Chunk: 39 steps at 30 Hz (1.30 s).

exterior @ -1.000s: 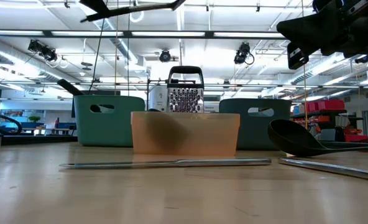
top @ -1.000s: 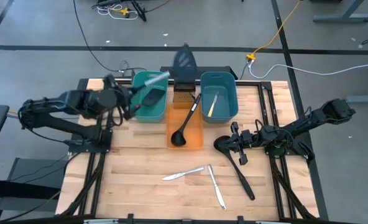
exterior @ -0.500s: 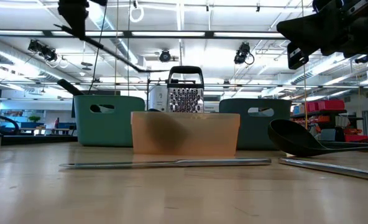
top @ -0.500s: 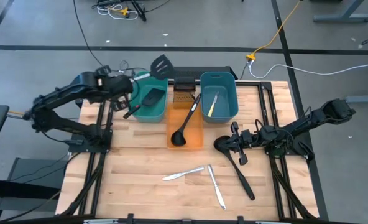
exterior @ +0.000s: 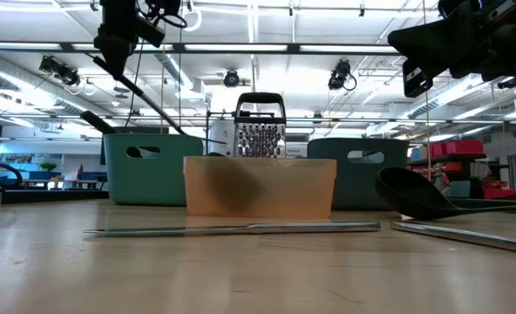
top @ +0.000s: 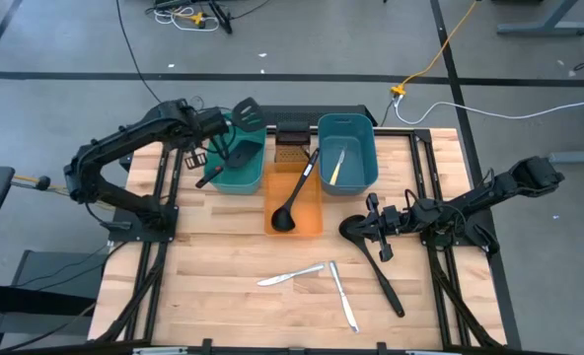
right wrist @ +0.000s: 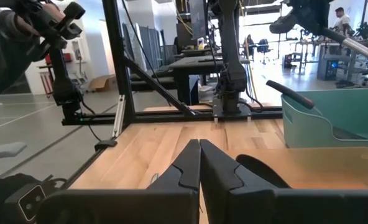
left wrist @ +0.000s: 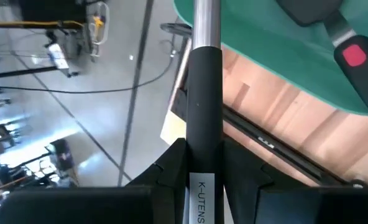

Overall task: Pick & Place Kitchen Items
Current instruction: Put the black spatula into the green bin

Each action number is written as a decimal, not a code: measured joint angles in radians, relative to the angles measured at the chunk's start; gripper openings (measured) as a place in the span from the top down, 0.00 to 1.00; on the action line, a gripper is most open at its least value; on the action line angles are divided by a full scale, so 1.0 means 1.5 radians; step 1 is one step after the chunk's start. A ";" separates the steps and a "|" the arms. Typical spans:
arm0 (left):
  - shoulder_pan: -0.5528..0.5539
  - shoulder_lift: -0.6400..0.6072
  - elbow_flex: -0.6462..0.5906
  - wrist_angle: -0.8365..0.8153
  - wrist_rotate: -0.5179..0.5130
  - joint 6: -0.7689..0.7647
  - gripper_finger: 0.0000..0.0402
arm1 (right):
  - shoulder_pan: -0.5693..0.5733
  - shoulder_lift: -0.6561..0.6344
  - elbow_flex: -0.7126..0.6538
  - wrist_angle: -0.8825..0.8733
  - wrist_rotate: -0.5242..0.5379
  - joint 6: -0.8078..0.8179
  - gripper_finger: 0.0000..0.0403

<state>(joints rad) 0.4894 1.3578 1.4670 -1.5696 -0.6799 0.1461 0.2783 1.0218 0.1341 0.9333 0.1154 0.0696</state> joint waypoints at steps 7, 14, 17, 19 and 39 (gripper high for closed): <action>0.013 -0.015 -0.001 -0.001 0.037 0.018 0.79 | 0.000 0.000 0.000 -0.006 0.000 0.000 0.98; 0.006 -0.057 -0.001 -0.001 0.081 0.008 0.79 | 0.000 0.000 0.000 -0.010 0.000 0.003 0.98; 0.006 -0.075 -0.001 -0.001 0.091 0.000 0.79 | 0.000 0.000 0.000 -0.010 0.000 0.005 0.98; 0.006 -0.082 -0.002 -0.001 0.095 -0.005 0.79 | 0.000 0.000 0.000 -0.010 0.000 0.009 0.98; 0.043 -0.095 -0.174 -0.001 0.044 0.074 0.79 | -0.007 0.000 0.000 -0.009 0.017 0.002 0.98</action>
<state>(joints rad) 0.5541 1.2154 1.2060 -1.5703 -0.6132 0.2574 0.2676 1.0217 0.1341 0.9192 0.1408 0.0721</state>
